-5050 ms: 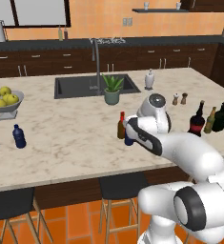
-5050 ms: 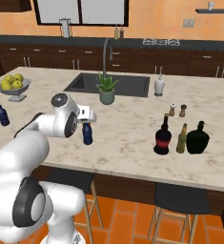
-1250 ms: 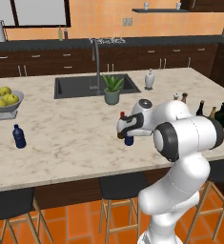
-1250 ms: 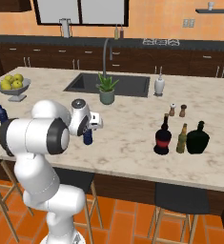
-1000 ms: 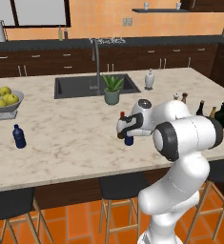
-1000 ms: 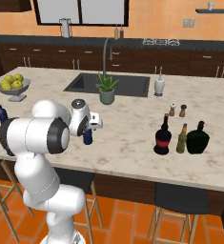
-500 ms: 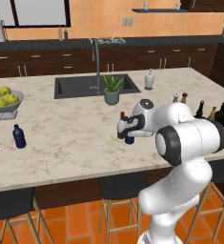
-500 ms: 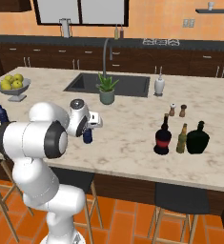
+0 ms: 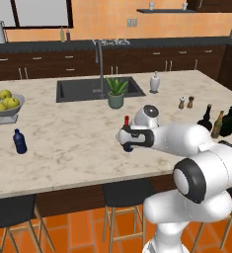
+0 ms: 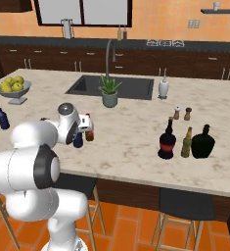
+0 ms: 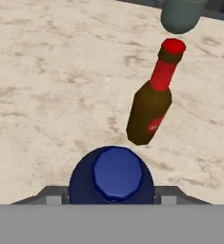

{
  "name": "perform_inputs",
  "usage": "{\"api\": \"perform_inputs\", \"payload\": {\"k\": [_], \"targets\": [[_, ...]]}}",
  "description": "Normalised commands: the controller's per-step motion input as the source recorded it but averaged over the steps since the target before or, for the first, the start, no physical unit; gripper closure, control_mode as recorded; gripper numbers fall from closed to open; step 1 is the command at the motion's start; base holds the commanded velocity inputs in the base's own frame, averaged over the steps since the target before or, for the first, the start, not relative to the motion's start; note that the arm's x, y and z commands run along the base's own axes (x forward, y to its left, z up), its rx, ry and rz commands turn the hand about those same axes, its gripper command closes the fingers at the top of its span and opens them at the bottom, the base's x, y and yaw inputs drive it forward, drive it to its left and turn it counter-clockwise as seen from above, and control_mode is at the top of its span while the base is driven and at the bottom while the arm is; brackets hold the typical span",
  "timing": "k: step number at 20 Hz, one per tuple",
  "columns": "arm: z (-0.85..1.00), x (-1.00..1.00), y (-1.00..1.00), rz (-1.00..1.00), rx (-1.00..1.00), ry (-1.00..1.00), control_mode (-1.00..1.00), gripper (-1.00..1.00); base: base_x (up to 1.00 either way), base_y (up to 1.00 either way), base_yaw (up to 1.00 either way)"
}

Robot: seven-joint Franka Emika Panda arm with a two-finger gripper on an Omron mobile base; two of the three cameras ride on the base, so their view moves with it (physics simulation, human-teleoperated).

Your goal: Move the plastic bottles in the middle to the plastics group, and the glass bottles in the middle to the glass group.

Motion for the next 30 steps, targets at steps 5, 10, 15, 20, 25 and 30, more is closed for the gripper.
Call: {"api": "perform_inputs", "payload": {"k": [5,10,15,20,25,30], "targets": [[0.45,-0.03,0.77,0.14,0.00,0.00,-1.00,1.00,0.00,0.00,0.00],[0.30,-0.04,1.00,0.11,0.00,0.00,-1.00,1.00,0.00,0.00,0.00],[0.00,-0.18,1.00,0.18,-0.02,0.02,-1.00,1.00,0.00,0.00,0.00],[-0.10,-0.20,1.00,0.16,0.00,0.00,-1.00,1.00,0.00,0.00,0.00],[0.00,-0.02,0.97,0.03,-0.02,-0.02,-1.00,1.00,0.00,0.00,0.00],[0.00,0.31,0.83,0.00,0.00,-0.10,-1.00,1.00,0.00,0.00,0.00]]}}
